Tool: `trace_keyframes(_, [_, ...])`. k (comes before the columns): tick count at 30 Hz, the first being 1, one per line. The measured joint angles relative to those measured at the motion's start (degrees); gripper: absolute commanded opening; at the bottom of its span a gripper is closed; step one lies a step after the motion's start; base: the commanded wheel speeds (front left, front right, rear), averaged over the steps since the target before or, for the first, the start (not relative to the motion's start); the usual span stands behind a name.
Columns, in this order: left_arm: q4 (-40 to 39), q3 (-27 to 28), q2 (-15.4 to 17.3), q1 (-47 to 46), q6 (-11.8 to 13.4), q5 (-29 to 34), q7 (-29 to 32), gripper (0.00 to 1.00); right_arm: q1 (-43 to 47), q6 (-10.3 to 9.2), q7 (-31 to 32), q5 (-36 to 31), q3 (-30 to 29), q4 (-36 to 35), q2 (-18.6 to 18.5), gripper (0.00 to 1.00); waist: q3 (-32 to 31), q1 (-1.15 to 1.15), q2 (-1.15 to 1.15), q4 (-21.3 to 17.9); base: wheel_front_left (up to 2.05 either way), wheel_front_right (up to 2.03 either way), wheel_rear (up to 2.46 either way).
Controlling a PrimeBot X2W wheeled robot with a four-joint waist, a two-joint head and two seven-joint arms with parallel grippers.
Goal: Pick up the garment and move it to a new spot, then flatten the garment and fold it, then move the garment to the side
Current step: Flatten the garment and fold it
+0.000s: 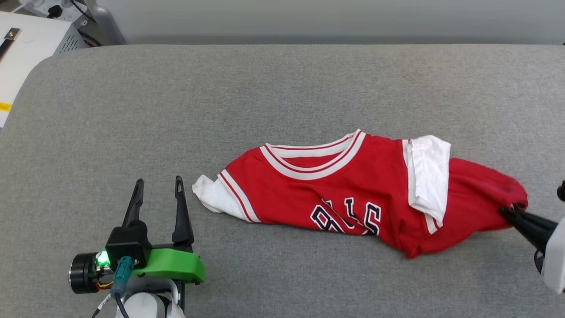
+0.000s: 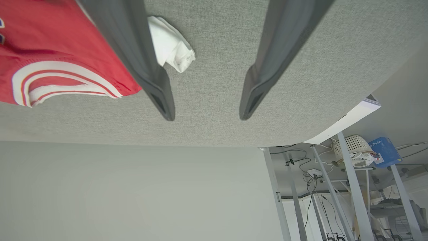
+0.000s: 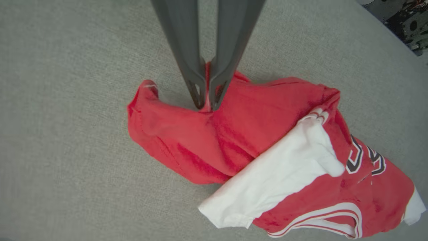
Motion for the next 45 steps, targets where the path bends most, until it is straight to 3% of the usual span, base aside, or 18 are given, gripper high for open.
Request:
trace_keyframes(4, [0.02,0.00,-0.11,0.15,-0.85,0.41,0.00,1.00,9.89,0.00,-0.59,0.73,-4.74,-0.11,2.23,0.00,-0.29,0.00,0.00,-0.83,0.00,0.00,0.00])
trace_keyframes(8, [0.05,-0.31,-0.15,0.08,-1.51,1.33,0.00,1.00,17.36,0.00,-0.14,-0.05,-7.20,2.19,7.26,0.00,0.47,0.00,0.00,-0.83,0.00,0.00,0.00])
trace_keyframes(14, [0.54,-0.76,-0.16,0.02,-2.14,2.59,0.00,1.00,19.09,0.03,0.65,-3.46,-10.12,6.41,12.45,0.00,1.10,0.00,0.00,-0.84,0.00,0.00,0.00])
trace_keyframes(15, [0.58,-0.73,-0.16,0.02,-2.14,2.60,0.00,1.00,19.07,0.07,-0.08,-4.26,-11.22,6.58,13.25,0.18,1.04,0.00,0.00,-0.93,0.00,0.00,0.00])
trace_keyframes(16, [0.66,-0.66,-0.16,0.03,-2.14,2.63,0.00,1.00,19.13,0.07,-0.60,-4.86,-12.06,6.57,14.03,1.00,0.92,0.00,0.00,-1.04,0.00,0.00,0.00])
trace_keyframes(20, [0.79,-0.51,-0.15,0.08,-2.14,2.75,0.00,1.00,19.42,0.05,-3.42,-7.15,-17.39,5.01,15.56,1.00,0.11,0.00,0.00,-1.43,0.00,0.00,0.00])
trace_keyframes(26, [0.43,-0.60,-0.13,0.10,-2.14,3.35,0.00,1.00,19.58,0.01,-5.00,-12.10,-26.96,-3.38,14.04,1.00,-0.54,0.00,0.00,-2.06,0.00,0.00,0.00])
trace_keyframes(29, [0.14,-0.77,-0.13,0.05,-2.14,3.39,0.00,1.00,17.98,0.01,-2.38,-14.97,-30.09,-8.91,13.11,1.00,0.08,0.00,0.00,-2.00,0.00,0.00,0.00])
trace_keyframes(30, [-0.02,-1.23,-0.13,-0.14,-2.16,3.57,0.00,1.00,13.26,0.01,2.05,-16.74,-30.65,-12.98,11.82,1.00,0.83,0.00,0.00,-1.71,0.00,0.00,0.00])
trace_keyframes(33, [-0.04,-1.82,-0.14,-0.81,-2.22,3.63,0.00,1.00,7.01,0.01,8.42,-17.11,-28.58,-15.41,9.88,1.00,1.64,0.00,0.00,-1.16,0.00,0.00,0.00])
trace_keyframes(37, [-0.05,-2.36,-0.15,-2.19,-2.44,3.69,0.00,1.00,-1.98,0.01,18.81,-16.63,-21.15,-15.61,6.37,1.00,2.93,0.00,0.00,-0.27,0.00,0.00,0.00])
trace_keyframes(41, [-0.01,-2.91,-0.16,-3.89,-2.69,3.69,0.00,1.00,-11.15,0.01,31.29,-13.03,-12.40,-13.36,5.33,1.00,4.45,0.00,0.00,0.79,0.00,0.00,0.00])
trace_keyframes(45, [-0.14,-3.83,-0.27,-5.42,-2.67,3.67,0.00,1.00,-20.15,0.01,39.71,-11.50,-4.82,-10.14,5.38,1.00,6.38,0.00,0.00,1.95,0.00,0.00,0.00])
